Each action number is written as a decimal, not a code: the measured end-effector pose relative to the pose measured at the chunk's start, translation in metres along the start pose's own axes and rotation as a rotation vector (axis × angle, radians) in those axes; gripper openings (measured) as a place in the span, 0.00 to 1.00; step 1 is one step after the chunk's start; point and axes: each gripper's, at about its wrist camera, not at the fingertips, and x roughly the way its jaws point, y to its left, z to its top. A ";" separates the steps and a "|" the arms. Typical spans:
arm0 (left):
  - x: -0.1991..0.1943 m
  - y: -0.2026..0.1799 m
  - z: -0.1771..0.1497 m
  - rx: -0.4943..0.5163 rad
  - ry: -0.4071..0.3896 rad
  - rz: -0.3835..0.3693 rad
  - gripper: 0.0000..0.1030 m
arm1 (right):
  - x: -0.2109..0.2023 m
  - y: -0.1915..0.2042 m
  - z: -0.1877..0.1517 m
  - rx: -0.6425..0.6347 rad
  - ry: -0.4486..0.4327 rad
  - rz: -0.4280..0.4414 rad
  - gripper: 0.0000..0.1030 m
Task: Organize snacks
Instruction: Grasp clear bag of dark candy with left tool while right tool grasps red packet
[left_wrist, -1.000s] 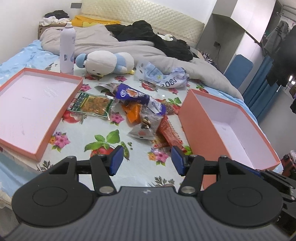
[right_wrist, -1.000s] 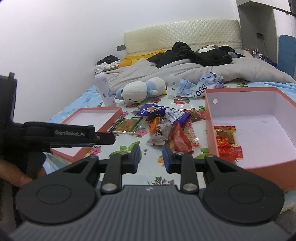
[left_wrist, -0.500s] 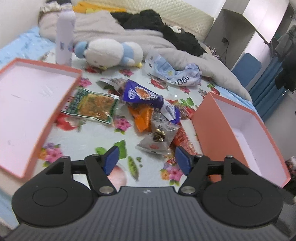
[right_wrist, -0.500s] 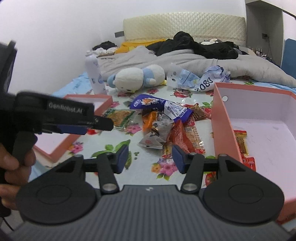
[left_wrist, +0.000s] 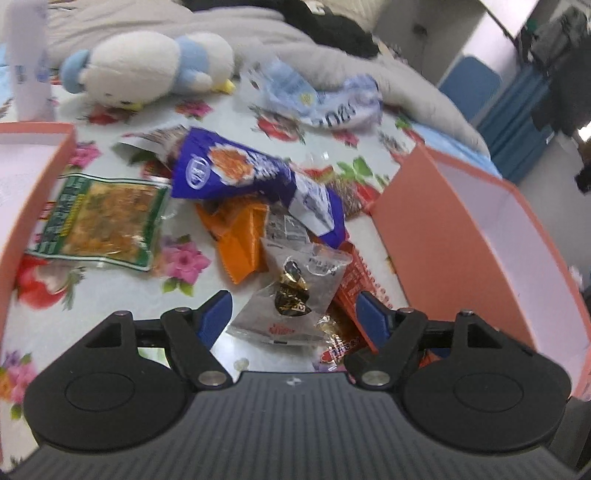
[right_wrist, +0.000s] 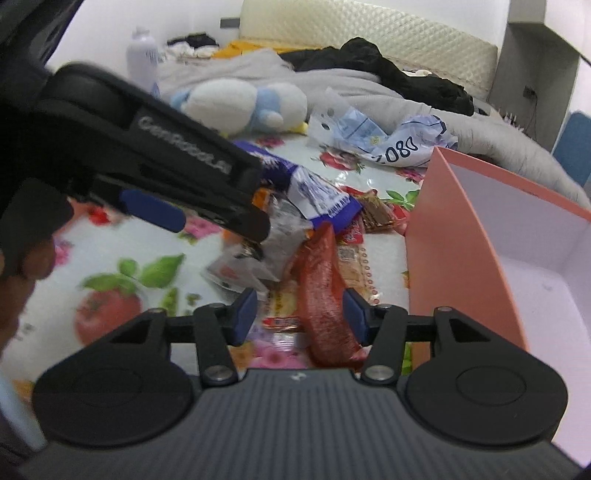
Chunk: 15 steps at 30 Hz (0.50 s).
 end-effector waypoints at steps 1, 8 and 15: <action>0.006 -0.001 0.001 0.014 0.005 -0.001 0.75 | 0.003 0.000 -0.001 -0.016 0.001 -0.009 0.52; 0.042 -0.004 -0.001 0.067 0.059 0.012 0.72 | 0.022 0.000 -0.005 -0.062 0.023 -0.034 0.51; 0.044 -0.008 -0.008 0.112 0.054 0.043 0.55 | 0.027 0.006 -0.007 -0.119 0.032 -0.062 0.33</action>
